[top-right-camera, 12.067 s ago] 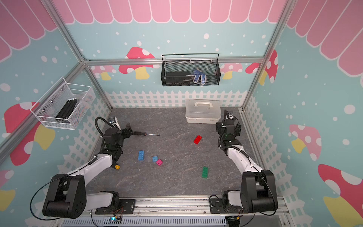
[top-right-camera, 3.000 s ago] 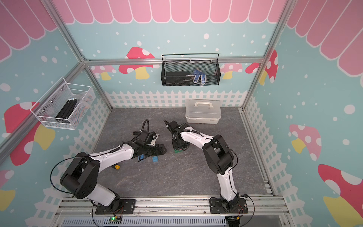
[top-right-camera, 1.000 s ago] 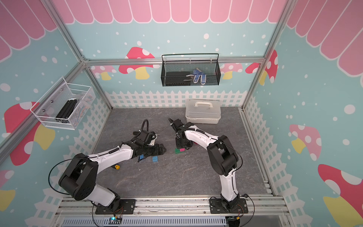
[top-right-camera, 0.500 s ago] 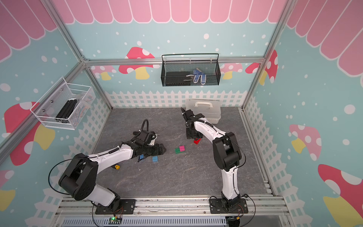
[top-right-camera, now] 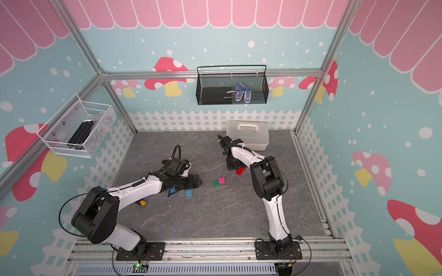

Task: Assemble the number 5 with lego
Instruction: Adjust the lego brick at the center of the board.

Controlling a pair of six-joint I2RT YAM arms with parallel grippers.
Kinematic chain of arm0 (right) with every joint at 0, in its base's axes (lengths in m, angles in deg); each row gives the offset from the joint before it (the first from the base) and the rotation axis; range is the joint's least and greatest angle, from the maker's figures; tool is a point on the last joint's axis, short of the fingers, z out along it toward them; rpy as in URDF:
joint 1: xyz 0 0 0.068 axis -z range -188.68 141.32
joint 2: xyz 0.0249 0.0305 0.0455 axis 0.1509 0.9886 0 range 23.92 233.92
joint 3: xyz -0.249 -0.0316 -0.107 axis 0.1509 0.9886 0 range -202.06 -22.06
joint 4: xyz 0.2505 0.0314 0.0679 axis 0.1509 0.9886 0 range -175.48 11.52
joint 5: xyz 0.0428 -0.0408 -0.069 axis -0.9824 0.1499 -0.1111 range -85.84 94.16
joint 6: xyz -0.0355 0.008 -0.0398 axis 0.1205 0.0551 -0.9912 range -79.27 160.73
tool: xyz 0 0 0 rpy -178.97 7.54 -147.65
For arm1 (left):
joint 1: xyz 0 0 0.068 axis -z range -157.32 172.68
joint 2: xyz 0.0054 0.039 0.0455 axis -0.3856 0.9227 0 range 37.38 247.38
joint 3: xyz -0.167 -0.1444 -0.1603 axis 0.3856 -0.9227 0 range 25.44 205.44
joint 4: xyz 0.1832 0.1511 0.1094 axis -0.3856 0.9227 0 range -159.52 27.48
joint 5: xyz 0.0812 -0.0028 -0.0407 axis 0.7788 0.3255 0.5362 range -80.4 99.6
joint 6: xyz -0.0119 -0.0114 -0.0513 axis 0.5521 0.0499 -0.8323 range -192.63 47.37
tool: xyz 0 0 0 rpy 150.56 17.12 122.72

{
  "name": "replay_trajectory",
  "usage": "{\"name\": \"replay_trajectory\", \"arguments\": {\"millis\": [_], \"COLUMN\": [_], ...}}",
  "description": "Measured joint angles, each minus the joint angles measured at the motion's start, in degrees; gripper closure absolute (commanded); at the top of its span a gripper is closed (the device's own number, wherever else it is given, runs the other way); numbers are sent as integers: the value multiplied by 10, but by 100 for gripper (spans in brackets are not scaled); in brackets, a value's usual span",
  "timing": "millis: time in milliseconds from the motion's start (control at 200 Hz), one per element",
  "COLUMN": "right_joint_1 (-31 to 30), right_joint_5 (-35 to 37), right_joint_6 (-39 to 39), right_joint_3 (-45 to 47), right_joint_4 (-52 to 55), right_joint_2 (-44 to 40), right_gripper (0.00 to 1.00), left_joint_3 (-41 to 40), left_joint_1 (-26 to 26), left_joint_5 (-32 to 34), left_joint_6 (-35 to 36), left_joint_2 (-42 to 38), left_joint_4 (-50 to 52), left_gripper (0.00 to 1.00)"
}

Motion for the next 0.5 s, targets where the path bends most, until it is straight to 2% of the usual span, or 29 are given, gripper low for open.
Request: {"name": "replay_trajectory", "arguments": {"millis": [250,380,500], "right_joint_1": [43,71,84], "right_joint_5": [-20,-59,-106], "right_joint_6": [-45,-90,-145], "right_joint_3": [136,168,172], "right_joint_4": [1,-19,-39], "right_joint_2": [-103,-167,-185], "right_gripper": [34,35,37], "left_joint_3": [5,6,6], "left_joint_1": [0,0,0], "left_joint_5": [2,2,2], "left_joint_6": [0,0,0], "left_joint_2": [0,0,0], "left_joint_4": [3,4,6], "left_gripper": [10,10,10]}}
